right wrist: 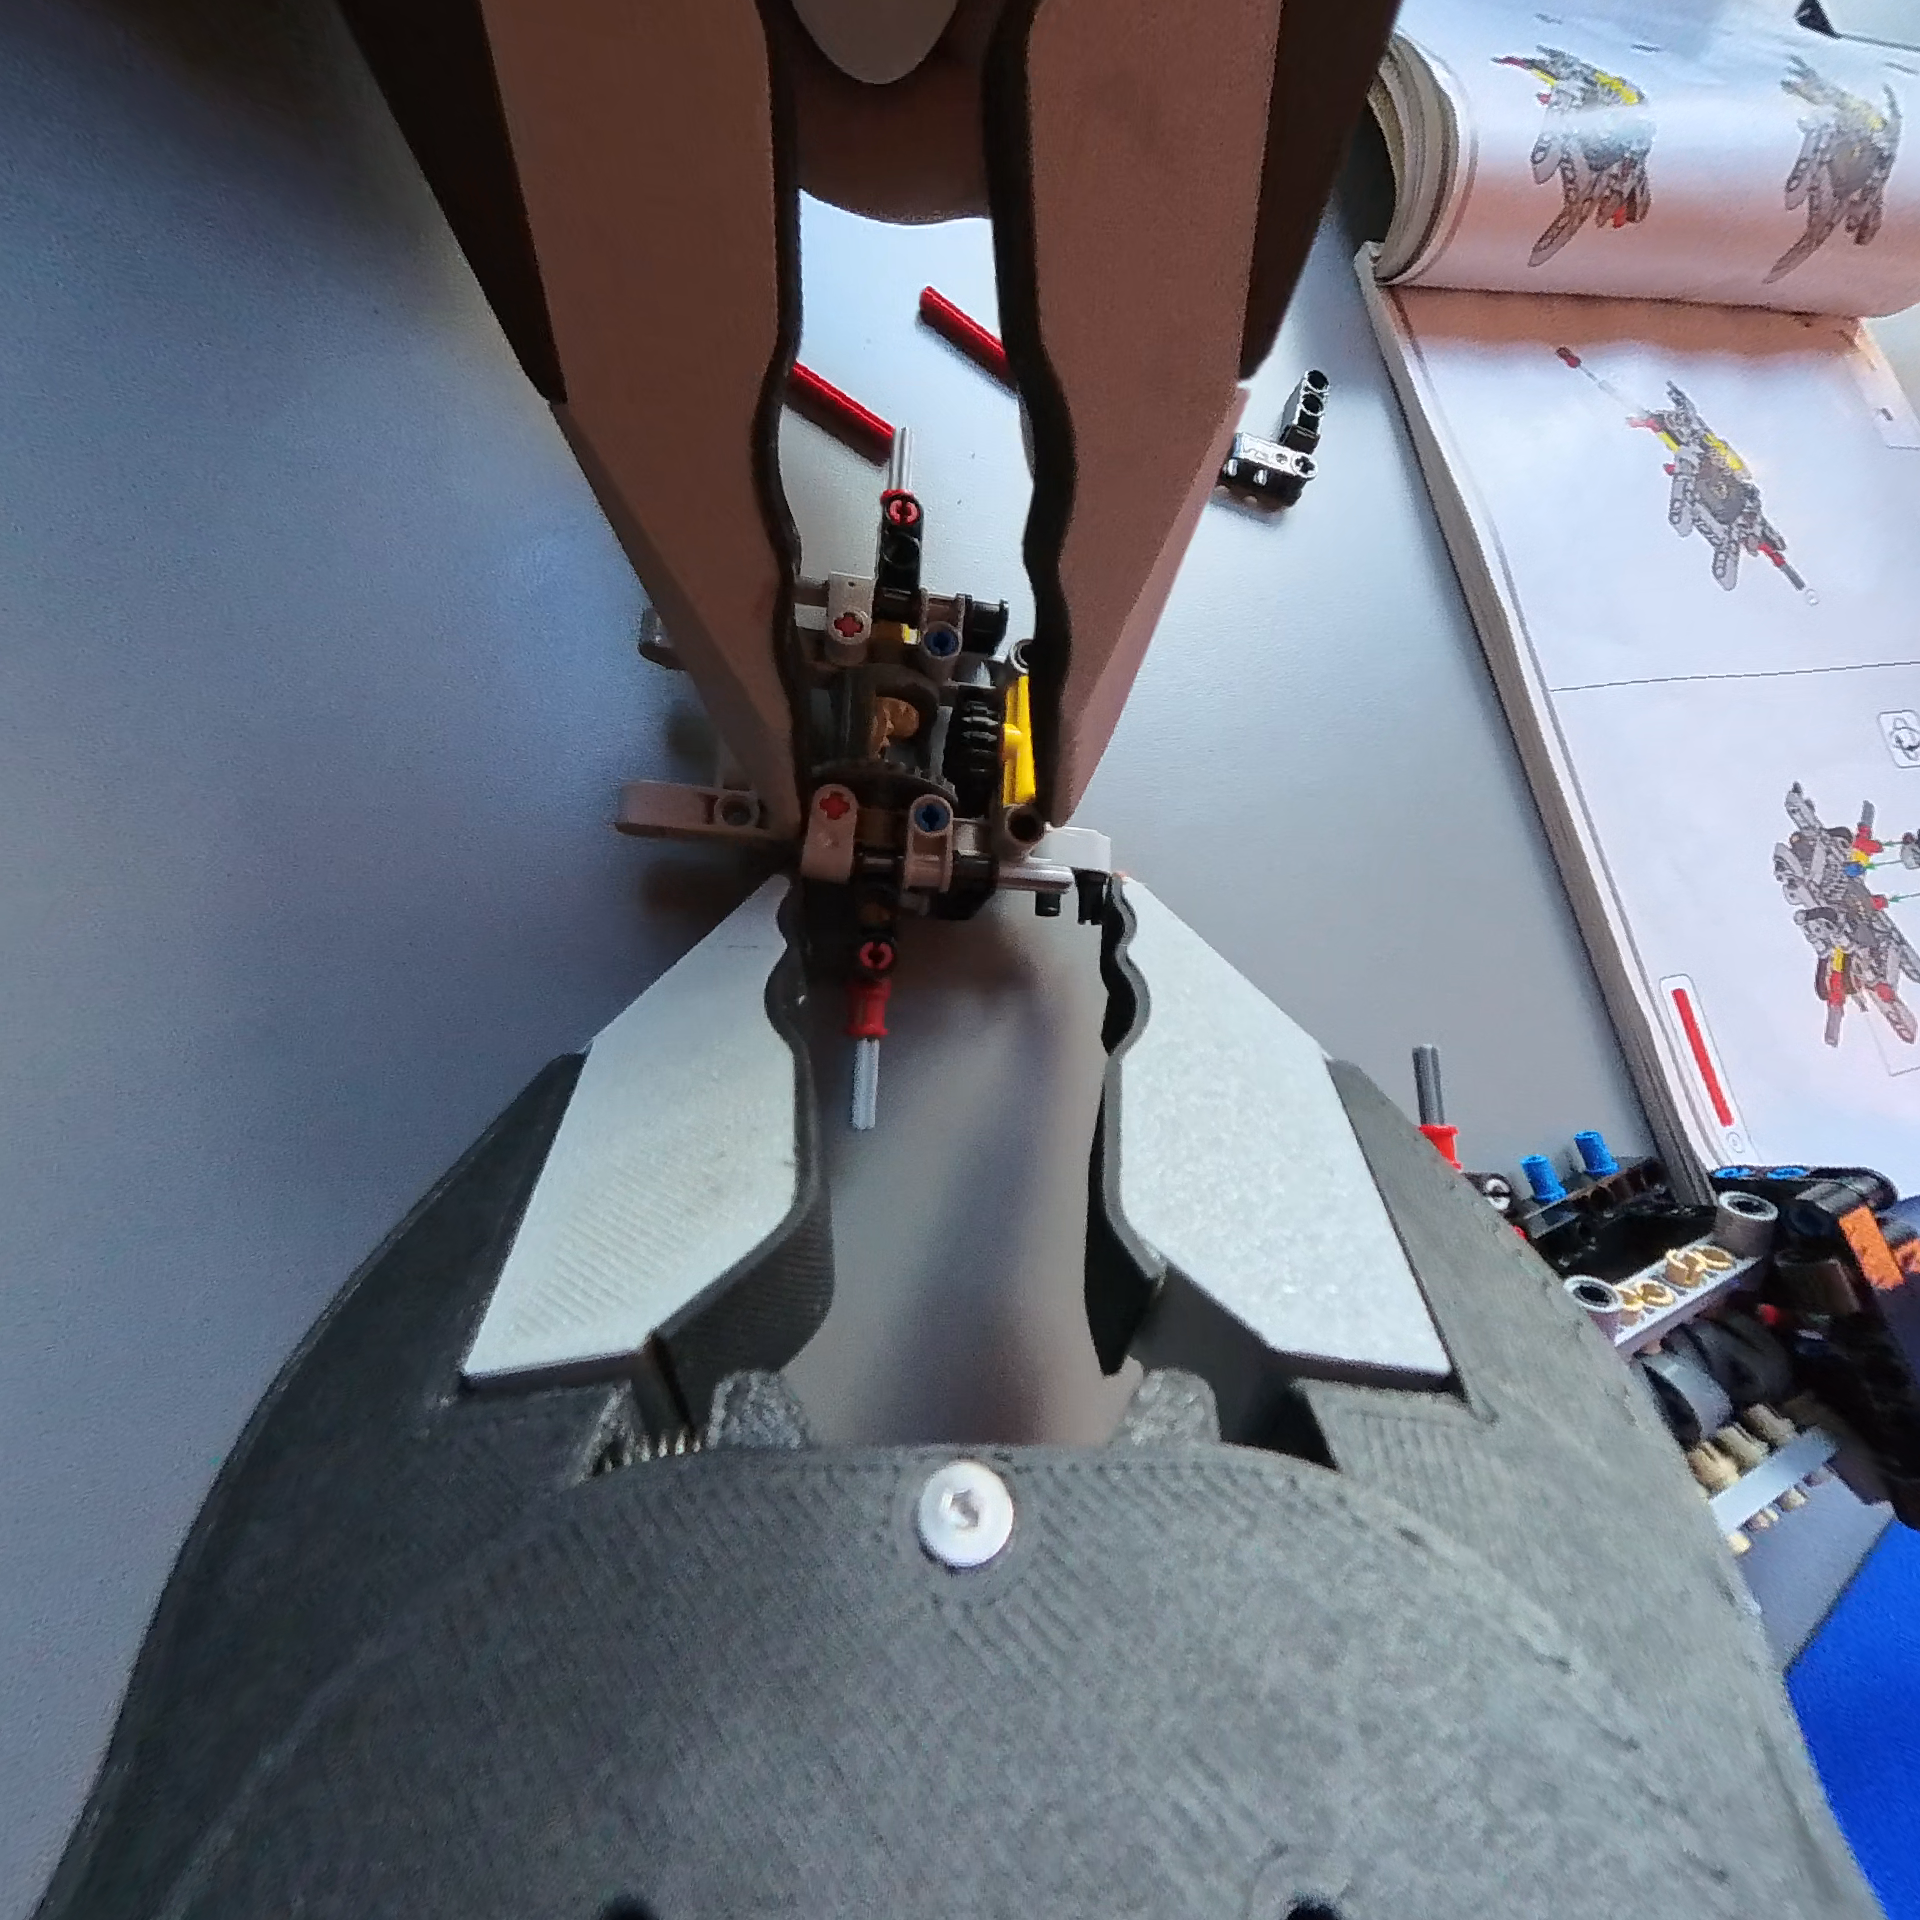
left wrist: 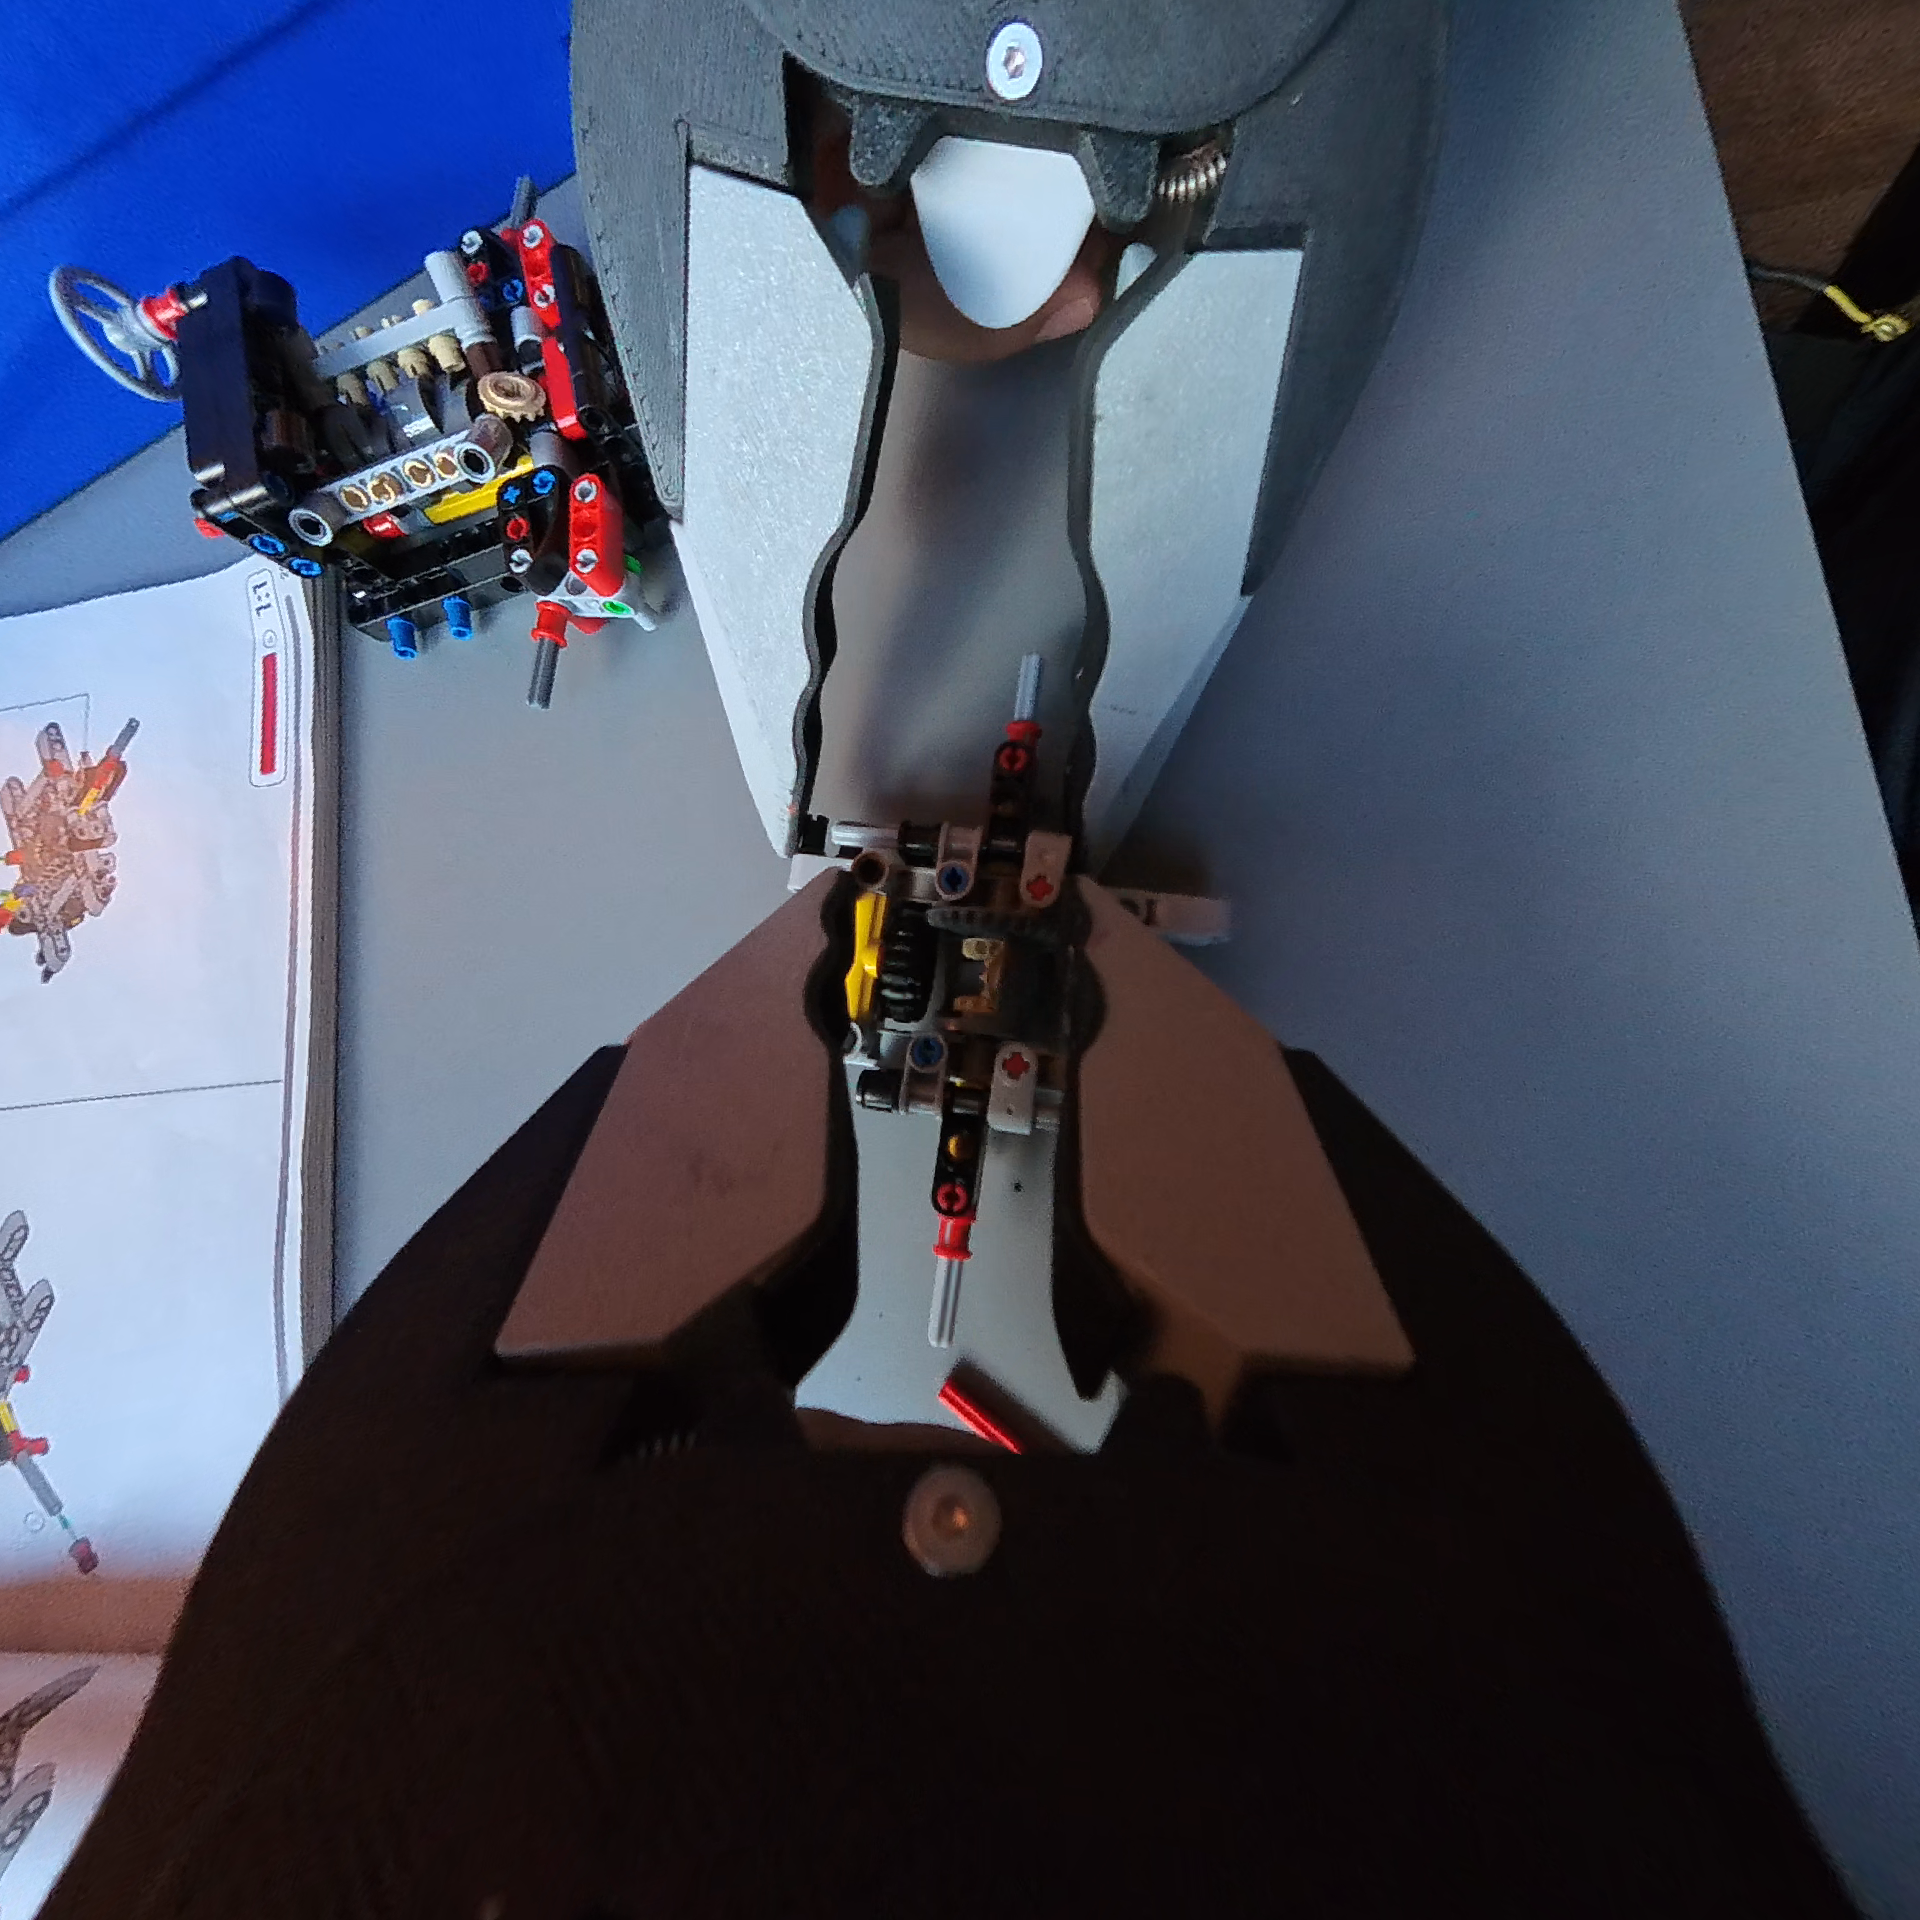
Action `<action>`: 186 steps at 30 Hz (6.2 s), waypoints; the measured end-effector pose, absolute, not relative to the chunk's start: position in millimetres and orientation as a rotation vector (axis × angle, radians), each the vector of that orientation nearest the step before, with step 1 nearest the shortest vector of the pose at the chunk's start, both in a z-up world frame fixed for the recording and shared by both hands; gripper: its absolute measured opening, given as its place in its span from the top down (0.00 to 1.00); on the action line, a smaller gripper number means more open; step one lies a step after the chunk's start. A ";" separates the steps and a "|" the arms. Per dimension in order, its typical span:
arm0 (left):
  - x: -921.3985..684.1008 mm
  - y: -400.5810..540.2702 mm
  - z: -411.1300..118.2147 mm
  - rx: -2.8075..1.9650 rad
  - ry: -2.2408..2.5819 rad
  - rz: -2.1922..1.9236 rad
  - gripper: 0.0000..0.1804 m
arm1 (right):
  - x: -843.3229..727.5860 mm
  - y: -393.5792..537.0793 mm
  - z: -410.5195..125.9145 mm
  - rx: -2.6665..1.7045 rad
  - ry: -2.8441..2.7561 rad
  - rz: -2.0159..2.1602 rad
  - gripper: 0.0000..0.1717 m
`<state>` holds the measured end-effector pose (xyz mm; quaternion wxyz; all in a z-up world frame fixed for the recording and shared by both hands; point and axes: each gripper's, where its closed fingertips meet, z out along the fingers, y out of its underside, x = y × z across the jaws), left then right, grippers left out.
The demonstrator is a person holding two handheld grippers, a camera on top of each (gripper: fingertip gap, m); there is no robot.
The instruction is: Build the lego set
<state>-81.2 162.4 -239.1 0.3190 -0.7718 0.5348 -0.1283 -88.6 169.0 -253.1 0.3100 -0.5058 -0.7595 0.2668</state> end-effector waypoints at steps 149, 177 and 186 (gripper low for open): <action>-89.3 156.0 -238.8 -2.012 1.285 -0.477 0.89 | -95.9 164.3 -246.4 -1.386 -2.023 0.964 0.74; -90.3 155.3 -239.9 -2.039 1.267 -0.509 0.89 | -98.1 162.3 -246.5 -1.359 -2.032 0.833 0.76; -94.3 156.2 -240.2 -2.035 1.292 -0.466 0.88 | -101.6 160.8 -246.4 -1.303 -2.032 0.797 0.79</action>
